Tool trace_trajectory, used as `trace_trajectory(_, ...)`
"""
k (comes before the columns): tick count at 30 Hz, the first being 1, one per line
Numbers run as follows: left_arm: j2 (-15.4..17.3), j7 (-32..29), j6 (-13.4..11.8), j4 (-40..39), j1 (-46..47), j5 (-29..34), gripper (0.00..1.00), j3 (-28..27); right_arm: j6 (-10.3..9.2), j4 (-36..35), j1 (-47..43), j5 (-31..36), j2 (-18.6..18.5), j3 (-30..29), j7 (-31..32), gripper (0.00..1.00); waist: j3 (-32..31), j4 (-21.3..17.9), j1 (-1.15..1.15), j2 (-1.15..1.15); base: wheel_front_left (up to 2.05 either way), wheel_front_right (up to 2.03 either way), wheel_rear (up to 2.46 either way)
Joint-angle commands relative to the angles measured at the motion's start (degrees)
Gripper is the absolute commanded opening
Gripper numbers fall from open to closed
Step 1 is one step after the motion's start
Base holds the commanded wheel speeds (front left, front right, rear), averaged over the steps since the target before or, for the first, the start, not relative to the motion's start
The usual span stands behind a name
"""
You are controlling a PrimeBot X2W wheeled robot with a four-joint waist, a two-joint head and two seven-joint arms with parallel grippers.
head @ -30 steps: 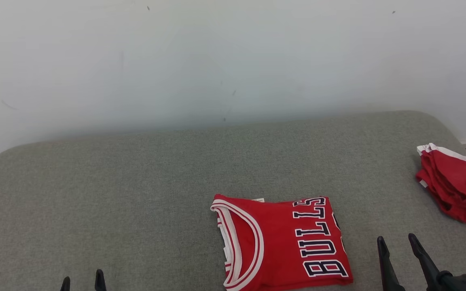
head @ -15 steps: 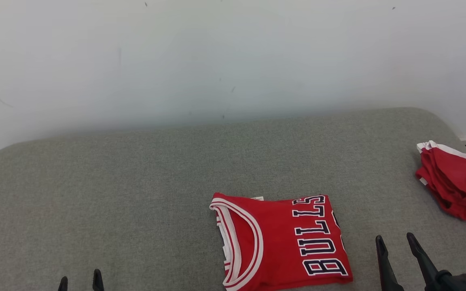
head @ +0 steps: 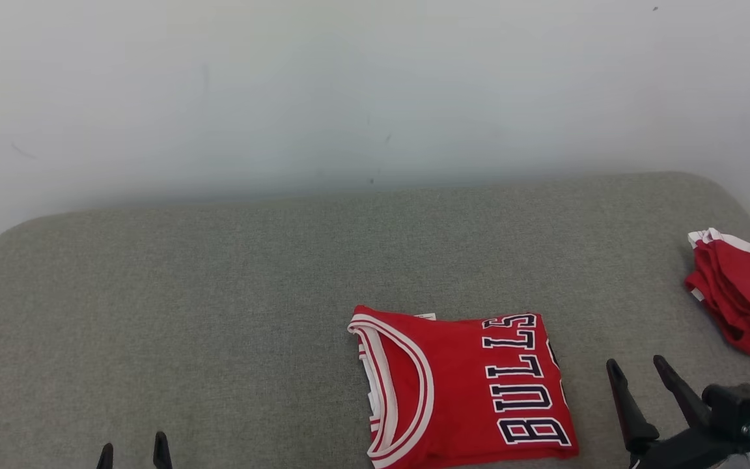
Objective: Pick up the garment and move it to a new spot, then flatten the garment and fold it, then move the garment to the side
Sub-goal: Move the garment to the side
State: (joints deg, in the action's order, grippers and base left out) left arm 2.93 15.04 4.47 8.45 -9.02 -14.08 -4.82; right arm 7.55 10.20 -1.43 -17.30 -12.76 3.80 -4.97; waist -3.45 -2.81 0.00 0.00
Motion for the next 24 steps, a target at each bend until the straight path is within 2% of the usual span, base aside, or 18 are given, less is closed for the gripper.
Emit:
trace_trajectory(1,-0.08,0.15,0.00,-0.10,0.16,0.35,1.00,0.00,-0.13,0.03,1.55,-1.20,-0.88,-0.63,3.10,1.00,0.40,0.47,0.00,0.00,0.00,0.00,0.00)
trace_trajectory(2,-0.08,0.15,0.04,-0.09,0.25,0.48,1.00,0.27,-0.13,0.54,2.80,-4.49,-0.66,-0.91,9.30,1.00,0.68,1.05,0.00,0.00,0.00,0.00,0.00)
trace_trajectory(5,-0.09,0.15,0.16,0.04,0.62,0.43,1.00,0.90,-0.13,0.84,5.28,-7.75,-1.54,-1.95,17.70,1.00,1.36,2.34,0.00,0.00,0.00,0.00,0.00)
trace_trajectory(14,-0.08,0.15,0.23,0.41,0.91,-0.02,1.00,1.34,-0.13,7.41,10.60,-9.23,0.77,-5.71,35.28,1.00,2.85,6.30,0.00,0.00,0.00,0.00,0.00)
trace_trajectory(16,-0.08,0.15,0.36,0.28,0.93,-0.10,1.00,1.42,-0.13,8.61,11.43,-8.51,1.53,-6.67,37.76,1.00,3.26,7.15,0.00,0.00,0.00,0.00,0.00)
trace_trajectory(24,-0.08,0.15,0.33,-0.19,1.88,-0.48,1.00,2.33,-0.13,10.92,13.46,-4.27,2.78,-10.03,41.25,1.00,5.46,9.66,0.00,0.00,0.00,0.00,0.00)
